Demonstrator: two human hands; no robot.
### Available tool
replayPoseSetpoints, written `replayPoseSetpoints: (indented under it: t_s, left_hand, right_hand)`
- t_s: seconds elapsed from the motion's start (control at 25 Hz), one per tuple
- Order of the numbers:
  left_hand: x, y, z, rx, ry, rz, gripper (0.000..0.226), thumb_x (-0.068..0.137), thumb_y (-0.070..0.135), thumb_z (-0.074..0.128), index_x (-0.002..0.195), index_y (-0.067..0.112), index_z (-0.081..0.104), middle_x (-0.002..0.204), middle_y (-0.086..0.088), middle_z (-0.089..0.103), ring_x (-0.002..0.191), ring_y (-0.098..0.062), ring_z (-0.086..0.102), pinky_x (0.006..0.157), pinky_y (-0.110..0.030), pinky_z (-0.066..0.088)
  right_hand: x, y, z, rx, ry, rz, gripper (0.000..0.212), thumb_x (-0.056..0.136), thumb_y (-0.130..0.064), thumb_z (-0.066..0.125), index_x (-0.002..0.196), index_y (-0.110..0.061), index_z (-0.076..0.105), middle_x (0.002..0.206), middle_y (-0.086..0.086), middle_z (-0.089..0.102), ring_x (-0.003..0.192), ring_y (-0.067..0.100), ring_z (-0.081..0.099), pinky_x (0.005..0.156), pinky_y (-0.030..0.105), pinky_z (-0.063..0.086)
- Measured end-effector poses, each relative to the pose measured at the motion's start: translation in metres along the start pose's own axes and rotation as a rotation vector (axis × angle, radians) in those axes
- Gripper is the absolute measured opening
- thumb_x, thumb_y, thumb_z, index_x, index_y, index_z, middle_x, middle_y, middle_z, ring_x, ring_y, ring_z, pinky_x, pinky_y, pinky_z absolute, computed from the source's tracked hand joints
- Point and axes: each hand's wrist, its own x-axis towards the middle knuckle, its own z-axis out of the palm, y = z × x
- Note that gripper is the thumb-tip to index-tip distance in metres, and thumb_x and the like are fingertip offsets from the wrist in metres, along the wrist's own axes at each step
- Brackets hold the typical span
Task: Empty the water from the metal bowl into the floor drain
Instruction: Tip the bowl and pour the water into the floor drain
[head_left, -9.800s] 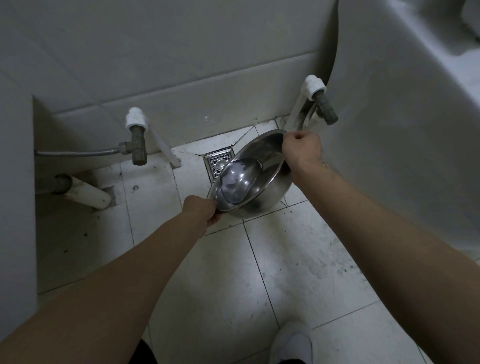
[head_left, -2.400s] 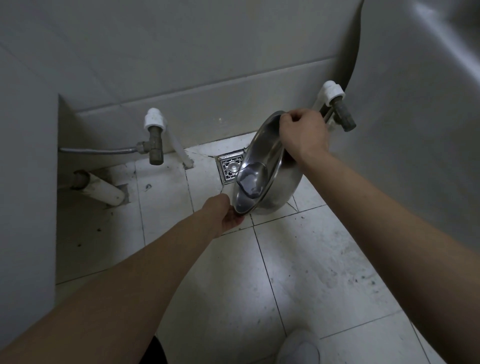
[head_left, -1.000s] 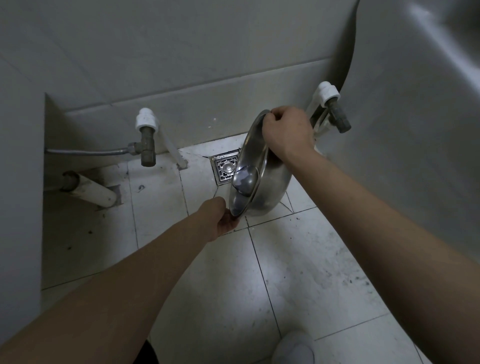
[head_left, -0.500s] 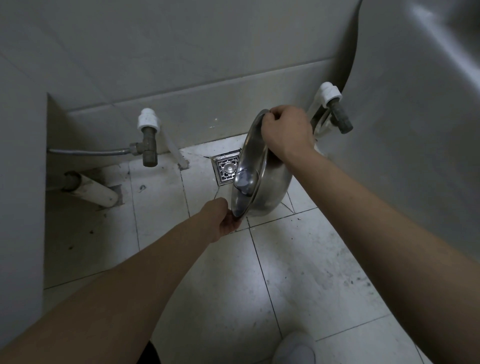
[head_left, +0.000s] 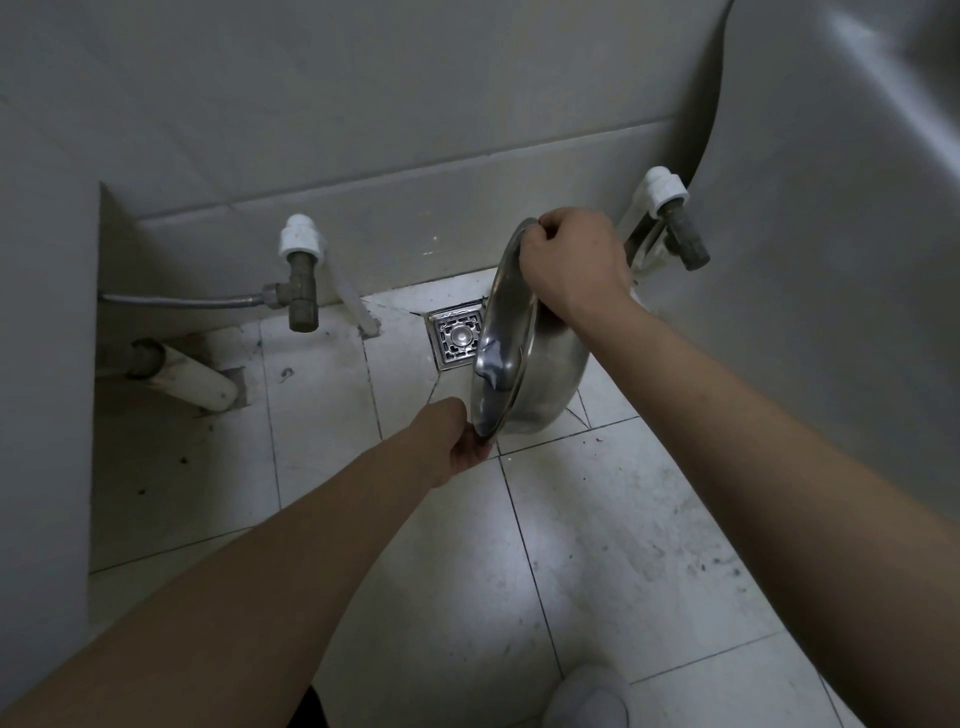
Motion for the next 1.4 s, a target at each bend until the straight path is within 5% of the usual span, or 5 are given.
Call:
replayPoseSetpoints:
  t_s: [0.4, 0.6, 0.84, 1.04, 1.4]
  left_hand:
    - [0.004, -0.002, 0.008, 0.007, 0.007, 0.015, 0.020, 0.097, 0.003, 0.034, 0.105, -0.004, 0.050, 0.074, -0.021, 0.062, 0.039, -0.021, 0.061, 0.036, -0.025, 0.053]
    - [0.005, -0.003, 0.010, -0.002, 0.019, 0.020, 0.018, 0.098, 0.004, 0.035, 0.102, -0.003, 0.051, 0.072, -0.021, 0.061, 0.046, -0.023, 0.062, 0.036, -0.025, 0.053]
    - [0.008, -0.003, 0.007, 0.005, 0.001, 0.025, 0.019, 0.097, 0.004, 0.034, 0.094, -0.002, 0.052, 0.060, -0.019, 0.066, 0.034, -0.022, 0.061, 0.037, -0.025, 0.052]
    - [0.009, -0.004, 0.008, 0.033, 0.007, 0.023, 0.020, 0.098, 0.006, 0.031, 0.099, -0.003, 0.049, 0.044, -0.016, 0.063, 0.032, -0.022, 0.060, 0.036, -0.026, 0.052]
    - [0.008, -0.002, 0.005, 0.057, 0.029, 0.027, 0.040, 0.100, 0.010, 0.032, 0.135, -0.006, 0.044, 0.070, -0.022, 0.064, 0.035, -0.022, 0.061, 0.037, -0.027, 0.054]
  right_hand:
    - [0.004, 0.001, -0.002, -0.019, 0.010, -0.004, 0.029, 0.099, -0.029, 0.042, 0.096, -0.018, 0.069, 0.121, 0.016, 0.067, 0.092, 0.031, 0.063, 0.082, 0.035, 0.047]
    - [0.005, 0.000, -0.001, -0.025, 0.004, -0.003, 0.033, 0.099, -0.030, 0.042, 0.103, -0.014, 0.071, 0.119, 0.015, 0.067, 0.097, 0.034, 0.066, 0.080, 0.036, 0.045]
    - [0.004, -0.005, 0.000, -0.042, 0.000, -0.046, 0.033, 0.096, -0.024, 0.042, 0.063, -0.020, 0.042, 0.096, 0.012, 0.050, 0.079, 0.029, 0.050, 0.074, 0.032, 0.037]
    - [0.002, -0.009, 0.001, -0.062, 0.000, -0.076, 0.025, 0.097, -0.024, 0.043, 0.073, -0.017, 0.049, 0.097, 0.012, 0.052, 0.080, 0.031, 0.051, 0.075, 0.033, 0.037]
    - [-0.003, -0.014, 0.002, -0.057, -0.004, -0.111, 0.023, 0.098, -0.023, 0.043, 0.082, -0.014, 0.058, 0.102, 0.013, 0.053, 0.083, 0.030, 0.051, 0.075, 0.032, 0.038]
